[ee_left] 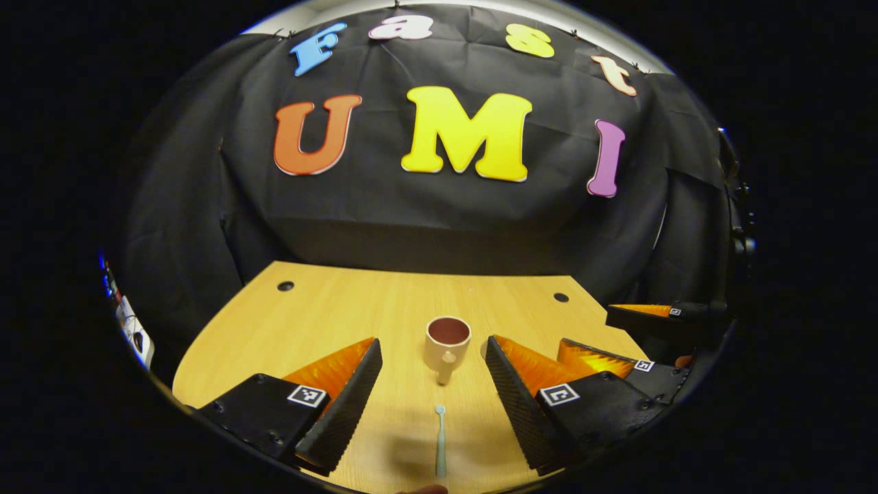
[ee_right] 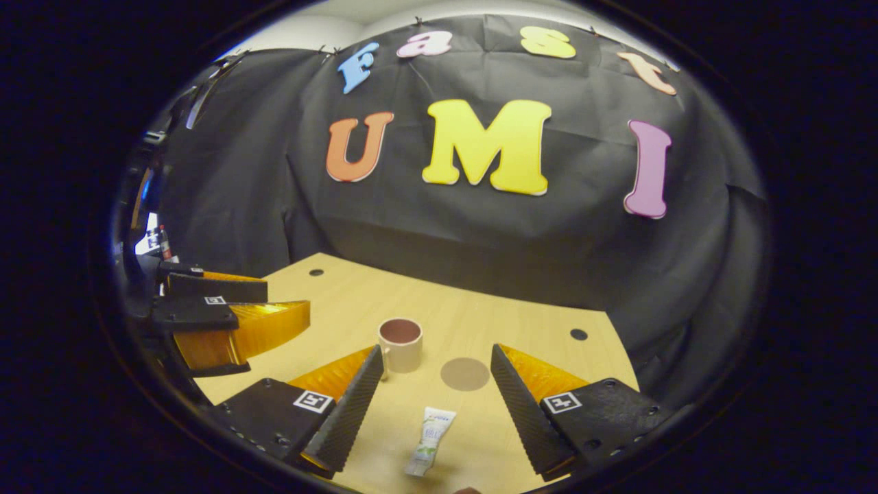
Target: Put the toothbrush and toothpaste on the desktop into the cup, then pick up the cup and place it on the coaster on the desktop.
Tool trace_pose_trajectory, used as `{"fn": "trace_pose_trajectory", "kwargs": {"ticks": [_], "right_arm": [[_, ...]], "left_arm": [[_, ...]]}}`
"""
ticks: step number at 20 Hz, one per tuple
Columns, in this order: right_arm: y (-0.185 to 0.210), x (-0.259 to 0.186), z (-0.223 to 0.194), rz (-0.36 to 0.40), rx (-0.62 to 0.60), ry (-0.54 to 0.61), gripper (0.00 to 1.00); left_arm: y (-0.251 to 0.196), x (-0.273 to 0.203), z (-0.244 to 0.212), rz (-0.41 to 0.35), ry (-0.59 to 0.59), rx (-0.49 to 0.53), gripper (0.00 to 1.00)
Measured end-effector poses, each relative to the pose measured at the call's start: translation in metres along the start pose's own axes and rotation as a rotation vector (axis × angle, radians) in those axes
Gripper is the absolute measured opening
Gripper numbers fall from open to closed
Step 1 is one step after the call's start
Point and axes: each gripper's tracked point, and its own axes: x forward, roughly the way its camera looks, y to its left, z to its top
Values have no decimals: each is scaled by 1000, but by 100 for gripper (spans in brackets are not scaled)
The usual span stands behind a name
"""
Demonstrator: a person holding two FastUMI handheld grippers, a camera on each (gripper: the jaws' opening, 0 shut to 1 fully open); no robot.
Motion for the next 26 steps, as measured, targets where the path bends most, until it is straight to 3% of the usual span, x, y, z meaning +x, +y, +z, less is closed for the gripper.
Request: {"fn": "trace_pose_trajectory", "kwargs": {"ticks": [1,3,12,14,17,19,26], "right_arm": [[0,5,-11,4,10,49,95],[0,17,-33,10,37,136,94],[-18,54,-131,-20,106,519,93],[-19,57,-140,-15,115,574,91],[-19,63,-157,-10,122,636,77],[-17,67,-167,-5,130,677,80],[-13,79,-189,-24,170,782,72]], "left_arm": [[0,4,-12,-16,46,-16,100],[2,11,-35,-28,138,-37,97],[9,42,-110,-12,475,-96,99],[7,45,-124,-18,535,-117,99],[1,50,-141,-27,623,-178,99],[1,54,-157,-19,689,-196,99],[0,54,-200,14,884,-225,99]]}}
